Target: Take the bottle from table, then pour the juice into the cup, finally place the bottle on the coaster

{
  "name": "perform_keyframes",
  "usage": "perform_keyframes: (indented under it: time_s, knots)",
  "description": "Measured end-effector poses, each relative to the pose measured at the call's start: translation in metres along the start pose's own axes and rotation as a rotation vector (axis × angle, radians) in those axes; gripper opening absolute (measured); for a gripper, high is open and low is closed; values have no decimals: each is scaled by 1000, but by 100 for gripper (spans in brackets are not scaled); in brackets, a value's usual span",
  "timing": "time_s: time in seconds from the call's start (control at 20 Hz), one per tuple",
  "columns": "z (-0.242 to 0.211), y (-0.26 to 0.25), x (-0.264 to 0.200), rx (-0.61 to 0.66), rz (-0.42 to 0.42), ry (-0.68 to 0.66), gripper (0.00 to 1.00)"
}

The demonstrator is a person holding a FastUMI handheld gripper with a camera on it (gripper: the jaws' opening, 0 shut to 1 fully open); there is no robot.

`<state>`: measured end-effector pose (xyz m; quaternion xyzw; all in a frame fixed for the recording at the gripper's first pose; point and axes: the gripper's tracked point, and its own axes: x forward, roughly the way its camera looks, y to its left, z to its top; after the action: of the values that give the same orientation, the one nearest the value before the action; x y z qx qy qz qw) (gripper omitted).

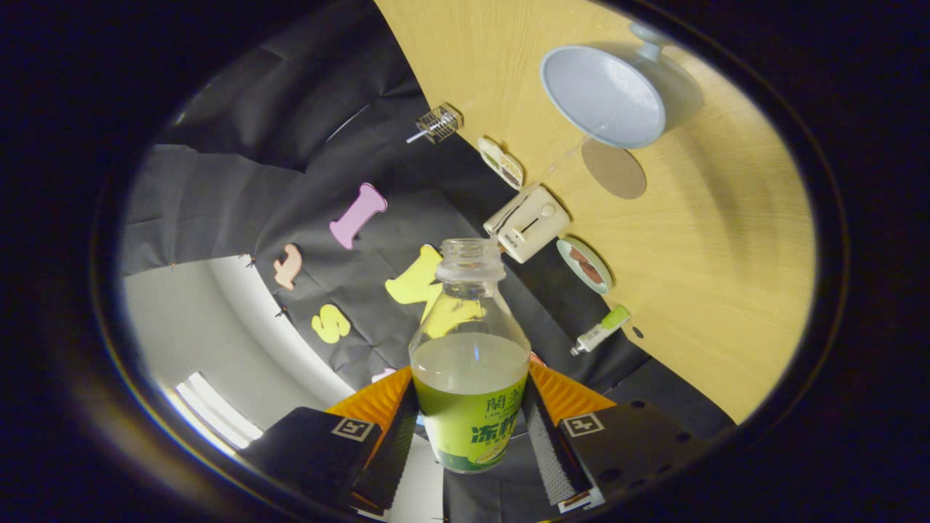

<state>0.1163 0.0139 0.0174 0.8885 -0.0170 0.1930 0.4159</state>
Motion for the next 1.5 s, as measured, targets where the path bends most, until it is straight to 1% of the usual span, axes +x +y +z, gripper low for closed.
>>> perform_keyframes:
  time_s: [0.15, 0.5, 0.7, 0.8, 0.9, 0.95, 1.05, 1.25, 1.4, 1.5]
  knots:
    - [4, 5, -4, 32, 23, -14, 79]
    - [18, 10, -7, 82, 36, -43, 78]
    - [21, 6, -9, 85, 26, -52, 78]
    - [21, 2, -10, 74, 1, -50, 79]
    - [21, -5, -8, 30, -35, -61, 79]
    - [19, -4, -7, -5, -37, -61, 78]
    - [15, -3, -4, -125, -62, -63, 79]
    - [11, -32, -5, -471, -257, -55, 78]
    - [8, -46, -1, -665, -354, -28, 79]
    - [13, -52, 0, -780, -392, -25, 79]
